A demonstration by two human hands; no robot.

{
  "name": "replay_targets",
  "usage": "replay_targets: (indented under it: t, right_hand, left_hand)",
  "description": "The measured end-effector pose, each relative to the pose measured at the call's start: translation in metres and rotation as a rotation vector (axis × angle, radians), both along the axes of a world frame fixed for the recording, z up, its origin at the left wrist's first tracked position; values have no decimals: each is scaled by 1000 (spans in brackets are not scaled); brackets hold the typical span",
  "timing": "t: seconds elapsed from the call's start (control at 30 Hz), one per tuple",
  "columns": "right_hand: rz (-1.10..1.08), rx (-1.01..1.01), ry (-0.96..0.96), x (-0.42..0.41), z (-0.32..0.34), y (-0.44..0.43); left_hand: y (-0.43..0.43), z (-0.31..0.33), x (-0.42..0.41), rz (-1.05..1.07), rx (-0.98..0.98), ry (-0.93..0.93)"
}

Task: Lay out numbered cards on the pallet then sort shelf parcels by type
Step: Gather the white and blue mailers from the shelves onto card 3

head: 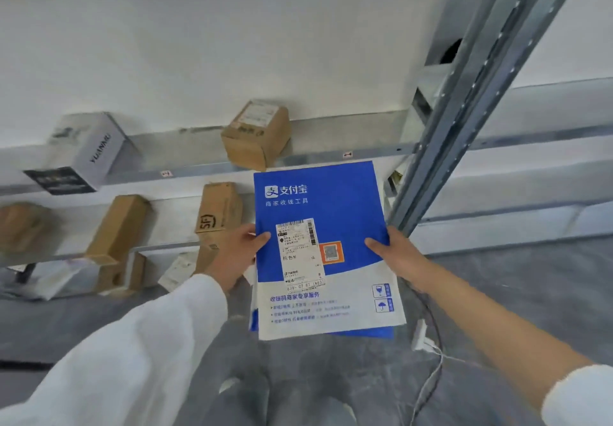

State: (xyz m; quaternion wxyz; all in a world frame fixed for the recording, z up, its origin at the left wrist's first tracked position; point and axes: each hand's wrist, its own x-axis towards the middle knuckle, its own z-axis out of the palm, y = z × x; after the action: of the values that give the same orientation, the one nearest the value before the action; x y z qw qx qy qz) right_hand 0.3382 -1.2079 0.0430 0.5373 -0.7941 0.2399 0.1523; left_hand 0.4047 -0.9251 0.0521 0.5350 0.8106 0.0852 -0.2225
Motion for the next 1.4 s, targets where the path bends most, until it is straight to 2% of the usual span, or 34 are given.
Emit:
replay_targets:
  t: [0.1, 0.2, 0.4, 0.77, 0.93, 1.2, 1.4]
  right_hand:
    - [68, 19, -67, -6, 51, 11]
    - [135, 37, -137, -8, 87, 27]
    - [224, 80, -196, -25, 111, 86]
    - [559, 182, -198, -23, 161, 308]
    - [705, 221, -215, -44, 180, 418]
    - [876, 264, -180, -99, 175, 585]
    - [978, 289, -149, -129, 173, 678]
  left_hand:
    - [18, 40, -34, 155, -23, -51]
    - [32, 67, -61, 328, -134, -88]
    - [75, 94, -123, 558, -353, -88]
    - [243, 143, -242, 1001, -311, -376]
    - [325, 159, -297, 1224, -330, -433]
    - [451, 157, -380, 1438, -324, -537]
    - [521, 153, -425, 1508, -299, -546]
